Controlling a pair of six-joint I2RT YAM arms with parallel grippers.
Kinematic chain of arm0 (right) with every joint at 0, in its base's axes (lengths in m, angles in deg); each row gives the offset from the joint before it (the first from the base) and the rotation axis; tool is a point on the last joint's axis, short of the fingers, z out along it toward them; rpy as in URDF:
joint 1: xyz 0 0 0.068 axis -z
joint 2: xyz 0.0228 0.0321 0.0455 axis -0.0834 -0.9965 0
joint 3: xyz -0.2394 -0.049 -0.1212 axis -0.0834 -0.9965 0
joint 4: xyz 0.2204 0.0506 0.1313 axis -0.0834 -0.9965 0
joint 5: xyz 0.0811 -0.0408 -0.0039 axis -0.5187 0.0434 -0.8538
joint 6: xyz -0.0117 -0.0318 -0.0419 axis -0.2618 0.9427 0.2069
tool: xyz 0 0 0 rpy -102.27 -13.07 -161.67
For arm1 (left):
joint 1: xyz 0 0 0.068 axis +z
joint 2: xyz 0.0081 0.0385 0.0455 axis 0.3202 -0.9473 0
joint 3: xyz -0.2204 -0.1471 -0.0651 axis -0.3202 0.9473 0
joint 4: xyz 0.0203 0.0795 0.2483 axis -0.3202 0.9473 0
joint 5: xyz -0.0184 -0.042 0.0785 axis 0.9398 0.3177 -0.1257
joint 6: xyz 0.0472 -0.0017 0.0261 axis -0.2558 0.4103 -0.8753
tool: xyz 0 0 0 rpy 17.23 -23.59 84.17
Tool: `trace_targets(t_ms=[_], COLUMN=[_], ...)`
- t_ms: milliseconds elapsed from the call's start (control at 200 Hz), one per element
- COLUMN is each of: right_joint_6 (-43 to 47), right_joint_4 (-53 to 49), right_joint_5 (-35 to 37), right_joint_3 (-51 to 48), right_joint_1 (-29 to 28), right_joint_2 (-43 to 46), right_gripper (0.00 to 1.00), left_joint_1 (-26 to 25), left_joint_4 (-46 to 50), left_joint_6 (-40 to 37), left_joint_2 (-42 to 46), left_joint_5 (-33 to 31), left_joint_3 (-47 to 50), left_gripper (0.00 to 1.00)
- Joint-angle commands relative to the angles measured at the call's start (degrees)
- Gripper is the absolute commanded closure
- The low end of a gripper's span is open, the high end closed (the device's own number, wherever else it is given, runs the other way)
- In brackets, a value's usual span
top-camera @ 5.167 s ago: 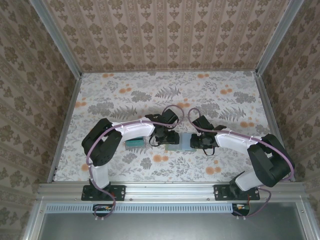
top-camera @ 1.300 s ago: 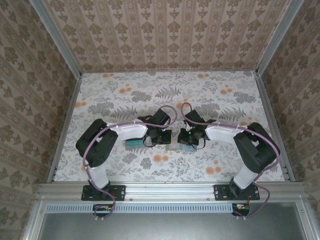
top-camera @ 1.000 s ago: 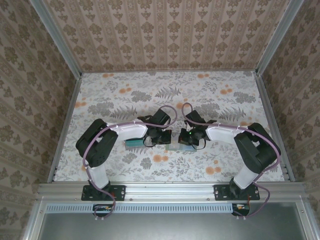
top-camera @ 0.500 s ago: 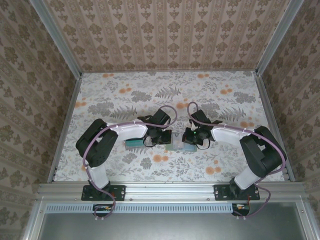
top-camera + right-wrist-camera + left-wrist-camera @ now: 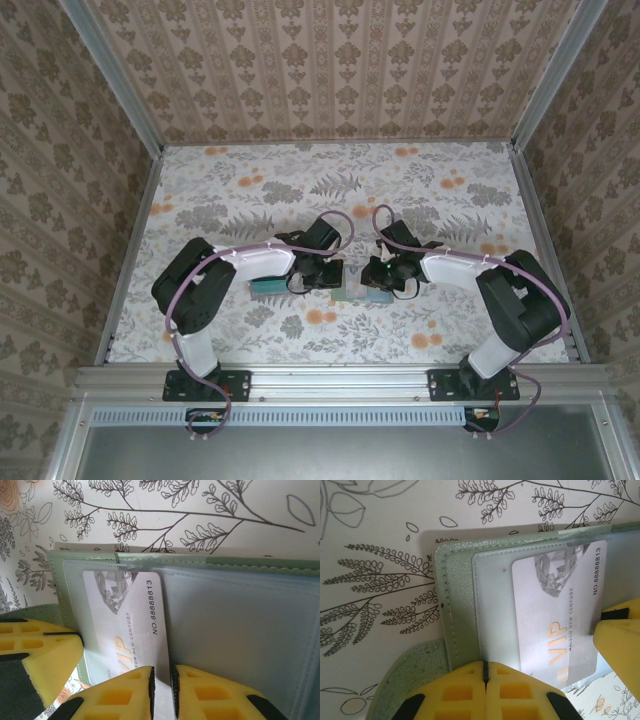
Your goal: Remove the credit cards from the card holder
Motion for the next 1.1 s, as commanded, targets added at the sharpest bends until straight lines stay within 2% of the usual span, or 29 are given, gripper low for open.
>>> trace_targets(t_ms=[0,165,330,600,1095], right_joint_6=[0.56,0.51,-0.06,0.12,3.87], right_joint_4=[0.87,1.27,0.50,-0.52,-6.00], right_joint_5=[-2.05,-2.54,-1.13,0.95,1.82], right_joint_3=[-0.04,-0.43,-0.89,-4.22,-6.41], right_joint_1=[-0.04,-0.13,-0.12,1.23,5.99], right_joint_2=[-1.09,-1.25,-0.60,2.43,14.00], right_gripper=[0.79,0.81,0.94,0.99,1.00], left_joint_1=[-0.35,-0.53,-0.52,-0.10,0.29], left_joint_4=[2.56,2.39,2.60,3.73,4.54], left_joint_6=[0.90,1.04,1.14,1.11,0.33], left_joint_2=[-0.91,-1.07,-1.00,-0.63,-0.13], left_joint_5=[-0.75,-0.58,-0.84,-1.72,-1.64], left_joint_3=[1.13,1.03,1.08,1.23,0.48], left_gripper=[1.00,1.00,1.00,1.00,1.00])
